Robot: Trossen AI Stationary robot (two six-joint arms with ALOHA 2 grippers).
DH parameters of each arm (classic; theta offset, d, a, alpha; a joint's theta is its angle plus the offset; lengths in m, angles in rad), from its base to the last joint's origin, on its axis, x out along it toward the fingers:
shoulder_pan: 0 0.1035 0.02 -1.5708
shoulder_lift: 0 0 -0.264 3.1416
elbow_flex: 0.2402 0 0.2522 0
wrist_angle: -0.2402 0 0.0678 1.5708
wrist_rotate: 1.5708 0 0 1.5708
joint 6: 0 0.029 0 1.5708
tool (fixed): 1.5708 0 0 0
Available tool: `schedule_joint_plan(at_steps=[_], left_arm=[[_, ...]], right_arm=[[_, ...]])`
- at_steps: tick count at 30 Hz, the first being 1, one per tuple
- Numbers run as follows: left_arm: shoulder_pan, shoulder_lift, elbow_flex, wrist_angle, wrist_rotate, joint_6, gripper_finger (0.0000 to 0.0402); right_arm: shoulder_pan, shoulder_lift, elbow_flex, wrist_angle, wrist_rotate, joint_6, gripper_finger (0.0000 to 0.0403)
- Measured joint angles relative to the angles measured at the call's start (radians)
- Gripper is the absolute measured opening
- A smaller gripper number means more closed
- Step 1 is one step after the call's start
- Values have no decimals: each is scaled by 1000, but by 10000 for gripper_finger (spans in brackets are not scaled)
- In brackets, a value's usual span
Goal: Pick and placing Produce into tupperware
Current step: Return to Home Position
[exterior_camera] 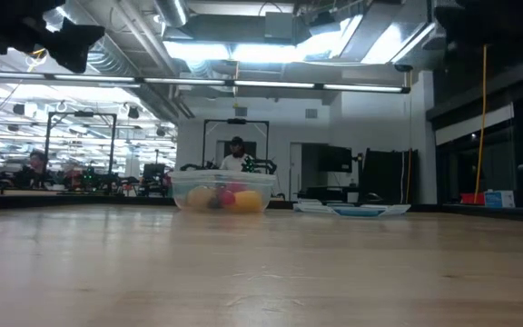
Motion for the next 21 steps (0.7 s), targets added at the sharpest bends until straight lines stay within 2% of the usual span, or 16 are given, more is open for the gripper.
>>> schedule_joint_plan(at_steps=[4,6,15,21], left_arm=[[-23,11,-10,21,-40,-17,281],[-35,7,-30,54,-43,-18,282],[-67,9,-161,191,-86,-44,279],[-83,9,-197,200,-84,-50,281]], right_arm=[[1,-11,-152,182,3,61,145],[2,-10,-147,137,14,96,145],[2,-1,-146,170,21,91,145],[2,0,-146,141,21,90,145]])
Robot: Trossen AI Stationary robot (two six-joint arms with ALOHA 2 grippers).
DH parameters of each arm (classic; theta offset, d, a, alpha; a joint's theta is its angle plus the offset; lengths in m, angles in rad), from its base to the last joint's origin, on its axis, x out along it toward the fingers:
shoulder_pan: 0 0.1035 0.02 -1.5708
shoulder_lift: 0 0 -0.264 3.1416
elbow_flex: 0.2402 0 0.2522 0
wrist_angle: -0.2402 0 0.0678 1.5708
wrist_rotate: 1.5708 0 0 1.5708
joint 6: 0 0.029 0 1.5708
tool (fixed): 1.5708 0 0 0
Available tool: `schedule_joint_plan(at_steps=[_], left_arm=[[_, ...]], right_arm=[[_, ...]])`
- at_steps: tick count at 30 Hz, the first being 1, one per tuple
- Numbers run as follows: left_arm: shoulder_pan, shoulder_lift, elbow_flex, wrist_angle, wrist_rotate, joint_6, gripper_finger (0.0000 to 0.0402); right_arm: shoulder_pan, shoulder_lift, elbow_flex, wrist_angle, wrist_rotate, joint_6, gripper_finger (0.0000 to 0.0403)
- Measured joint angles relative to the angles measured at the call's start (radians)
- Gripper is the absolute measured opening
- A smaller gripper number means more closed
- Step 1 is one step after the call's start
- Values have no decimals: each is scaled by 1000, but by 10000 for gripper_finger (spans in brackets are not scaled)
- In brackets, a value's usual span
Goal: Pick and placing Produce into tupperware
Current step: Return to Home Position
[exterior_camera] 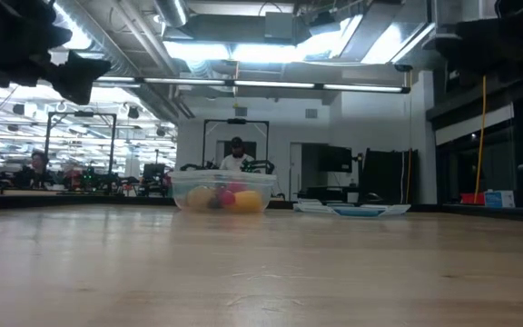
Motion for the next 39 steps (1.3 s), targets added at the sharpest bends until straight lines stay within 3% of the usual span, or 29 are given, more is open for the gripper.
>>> schedule_joint_plan(at_steps=[7,15,26,30,39], left_arm=[[-3,2,-7,-3,-1,31,281],[-2,2,-7,-3,-6,58,278],[35,2,-7,3,-53,84,278],[51,2,-7,3,-53,107,279],[53,1,-7,4,-53,122,278]], right_arm=[[0,0,0,-6,4,-15,145],[-31,0,-4,-30,91,-78,145],[-118,0,-5,-9,52,-109,145],[-126,0,-5,9,6,-109,145],[-126,0,-5,1,7,-104,145]])
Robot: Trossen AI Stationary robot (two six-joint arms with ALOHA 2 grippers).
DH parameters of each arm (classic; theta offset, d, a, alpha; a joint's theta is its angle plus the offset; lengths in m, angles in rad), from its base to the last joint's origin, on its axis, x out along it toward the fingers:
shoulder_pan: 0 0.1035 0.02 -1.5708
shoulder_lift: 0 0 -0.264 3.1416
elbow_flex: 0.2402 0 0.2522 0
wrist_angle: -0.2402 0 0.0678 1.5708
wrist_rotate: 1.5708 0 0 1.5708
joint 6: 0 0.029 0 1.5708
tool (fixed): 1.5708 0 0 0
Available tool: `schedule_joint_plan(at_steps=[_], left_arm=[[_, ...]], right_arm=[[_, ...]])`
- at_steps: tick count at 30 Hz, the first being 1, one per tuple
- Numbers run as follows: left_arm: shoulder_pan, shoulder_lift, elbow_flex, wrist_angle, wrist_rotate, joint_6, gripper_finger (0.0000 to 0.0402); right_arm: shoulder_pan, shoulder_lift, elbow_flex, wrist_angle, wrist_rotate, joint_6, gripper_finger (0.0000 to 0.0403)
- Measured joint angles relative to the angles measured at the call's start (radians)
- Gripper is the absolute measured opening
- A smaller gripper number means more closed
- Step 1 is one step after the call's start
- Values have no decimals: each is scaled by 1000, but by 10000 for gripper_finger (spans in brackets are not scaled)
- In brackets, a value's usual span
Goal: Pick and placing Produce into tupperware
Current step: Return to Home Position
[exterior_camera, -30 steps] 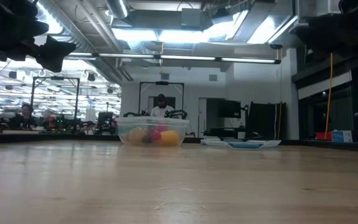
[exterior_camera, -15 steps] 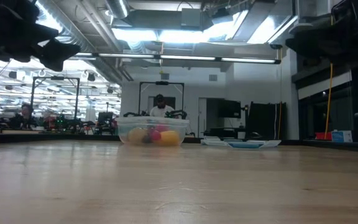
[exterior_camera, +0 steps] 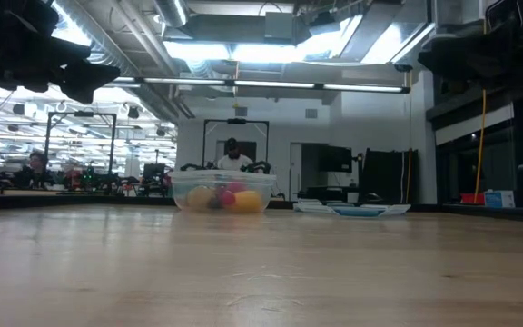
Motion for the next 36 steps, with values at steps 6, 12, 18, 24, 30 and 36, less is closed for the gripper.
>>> schedule_joint_plan(at_steps=[6,12,18,24,30,36], left_arm=[[0,0,0,0,0,0,282],[0,0,0,0,0,-1,278],[0,0,0,0,0,-2,282],[0,0,0,0,0,-2,278],[0,0,0,0,0,-2,282],[0,0,0,1,1,-2,278]], right_arm=[[0,0,0,-1,0,0,145],[0,0,0,-2,0,38,145],[1,-2,0,-26,0,84,145],[-14,-111,0,-164,1,184,145],[-42,-359,0,-327,-2,160,145],[-84,-357,-1,-373,-1,209,145]])
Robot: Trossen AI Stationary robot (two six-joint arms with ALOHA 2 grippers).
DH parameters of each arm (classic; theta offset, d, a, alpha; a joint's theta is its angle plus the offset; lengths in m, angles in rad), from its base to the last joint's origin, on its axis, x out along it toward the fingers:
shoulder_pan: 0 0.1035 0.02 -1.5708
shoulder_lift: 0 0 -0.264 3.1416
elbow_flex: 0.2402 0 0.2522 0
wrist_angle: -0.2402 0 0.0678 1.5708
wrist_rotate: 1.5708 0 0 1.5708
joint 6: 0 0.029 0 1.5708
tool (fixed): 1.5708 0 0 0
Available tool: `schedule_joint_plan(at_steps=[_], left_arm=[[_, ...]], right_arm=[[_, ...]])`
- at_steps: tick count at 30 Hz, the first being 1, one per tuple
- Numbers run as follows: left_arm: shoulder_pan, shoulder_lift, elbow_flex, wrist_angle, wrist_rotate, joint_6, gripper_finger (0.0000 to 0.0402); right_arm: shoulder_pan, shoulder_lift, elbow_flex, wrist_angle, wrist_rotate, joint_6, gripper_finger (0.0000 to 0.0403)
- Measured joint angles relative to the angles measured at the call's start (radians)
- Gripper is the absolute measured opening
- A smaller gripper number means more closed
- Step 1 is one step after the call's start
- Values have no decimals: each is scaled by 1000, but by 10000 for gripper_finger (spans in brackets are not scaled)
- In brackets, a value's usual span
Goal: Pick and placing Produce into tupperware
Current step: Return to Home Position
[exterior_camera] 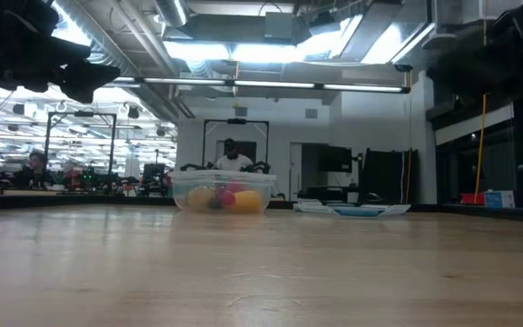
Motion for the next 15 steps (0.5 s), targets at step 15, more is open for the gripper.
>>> schedule_joint_plan(at_steps=[15], left_arm=[[0,0,0,0,0,0,278]], right_arm=[[-66,3,0,-39,1,2,145]])
